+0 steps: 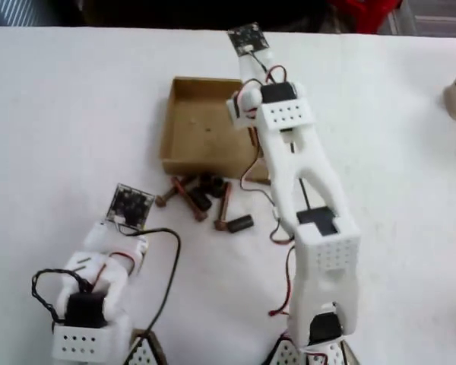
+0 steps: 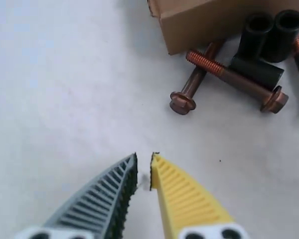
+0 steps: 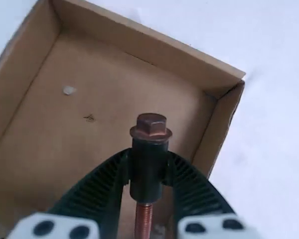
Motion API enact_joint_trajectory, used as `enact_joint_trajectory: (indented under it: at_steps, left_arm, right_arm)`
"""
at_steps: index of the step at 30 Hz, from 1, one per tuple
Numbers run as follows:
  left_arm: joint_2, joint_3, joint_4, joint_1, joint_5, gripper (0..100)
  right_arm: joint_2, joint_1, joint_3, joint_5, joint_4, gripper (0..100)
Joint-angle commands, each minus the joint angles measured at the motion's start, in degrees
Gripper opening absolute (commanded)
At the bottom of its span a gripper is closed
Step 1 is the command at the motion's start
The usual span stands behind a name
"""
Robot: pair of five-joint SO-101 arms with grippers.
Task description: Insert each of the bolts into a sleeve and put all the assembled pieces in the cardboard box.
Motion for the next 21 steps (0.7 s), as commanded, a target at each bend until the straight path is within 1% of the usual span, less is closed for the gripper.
enact_joint_trajectory:
  at_steps: [1, 4, 9, 11, 15, 21]
  left_arm:
    - [-0.4, -0.1, 0.4, -0.7, -0.5, 8]
    - [-0.4, -0.1, 0.4, -0.7, -0.5, 8]
    - [-0.4, -0.1, 0.4, -0.7, -0.5, 8]
    - [-0.4, -0.1, 0.4, -0.7, -0.5, 8]
    - [-0.4, -0.1, 0.4, -0.7, -0.5, 8]
    - [-0.4, -0.1, 0.4, -0.7, -0.5, 8]
  right_arm:
    - [3.8, 1.4, -8.7, -0.4, 0.4, 2.2]
    - [7.5, 1.6, -12.0, -0.4, 1.9, 3.3]
    - [10.1, 1.2, -16.0, -0.4, 7.9, 18.7]
    - [9.9, 1.1, -17.8, -0.7, 10.3, 22.3]
    - [7.8, 1.1, -23.2, -0.5, 18.2, 22.6]
    - [1.9, 1.5, -32.6, -0.6, 37.4, 22.6]
